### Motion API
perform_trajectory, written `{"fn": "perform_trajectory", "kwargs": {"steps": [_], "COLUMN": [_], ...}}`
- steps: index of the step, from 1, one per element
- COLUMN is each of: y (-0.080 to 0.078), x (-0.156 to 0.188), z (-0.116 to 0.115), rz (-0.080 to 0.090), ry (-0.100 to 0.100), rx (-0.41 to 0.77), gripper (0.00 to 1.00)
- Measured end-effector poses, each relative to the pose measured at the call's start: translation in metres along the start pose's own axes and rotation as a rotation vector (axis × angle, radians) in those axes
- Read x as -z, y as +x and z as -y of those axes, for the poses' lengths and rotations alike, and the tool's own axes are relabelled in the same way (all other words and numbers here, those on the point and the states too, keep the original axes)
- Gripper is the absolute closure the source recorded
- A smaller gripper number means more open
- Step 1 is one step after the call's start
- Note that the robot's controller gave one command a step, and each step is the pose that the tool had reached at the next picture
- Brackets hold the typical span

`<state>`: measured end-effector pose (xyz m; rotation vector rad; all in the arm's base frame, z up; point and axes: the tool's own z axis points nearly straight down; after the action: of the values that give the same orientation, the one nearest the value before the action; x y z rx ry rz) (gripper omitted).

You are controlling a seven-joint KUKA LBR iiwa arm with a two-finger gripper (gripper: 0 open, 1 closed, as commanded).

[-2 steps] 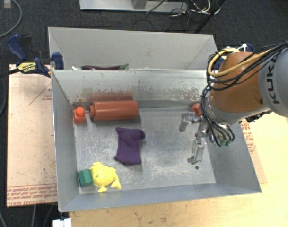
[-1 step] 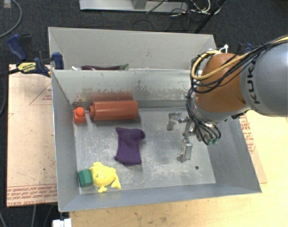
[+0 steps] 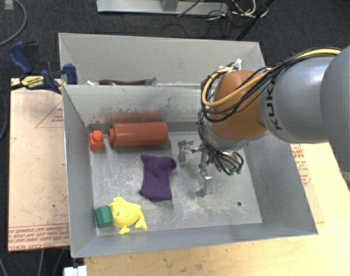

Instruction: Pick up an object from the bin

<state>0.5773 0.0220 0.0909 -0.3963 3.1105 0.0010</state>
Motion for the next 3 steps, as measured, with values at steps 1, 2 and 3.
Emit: {"fn": "perform_trajectory", "kwargs": {"steps": [1, 2, 3], "y": [-0.012, -0.037, -0.04], "x": [-0.019, -0.002, 0.007], "z": [-0.017, -0.05, -0.083], "rz": [-0.007, 0.0, 0.001], "ry": [-0.003, 0.002, -0.005], "rx": [-0.01, 0.003, 0.096], "gripper": [0.0, 0.0, 0.0]}}
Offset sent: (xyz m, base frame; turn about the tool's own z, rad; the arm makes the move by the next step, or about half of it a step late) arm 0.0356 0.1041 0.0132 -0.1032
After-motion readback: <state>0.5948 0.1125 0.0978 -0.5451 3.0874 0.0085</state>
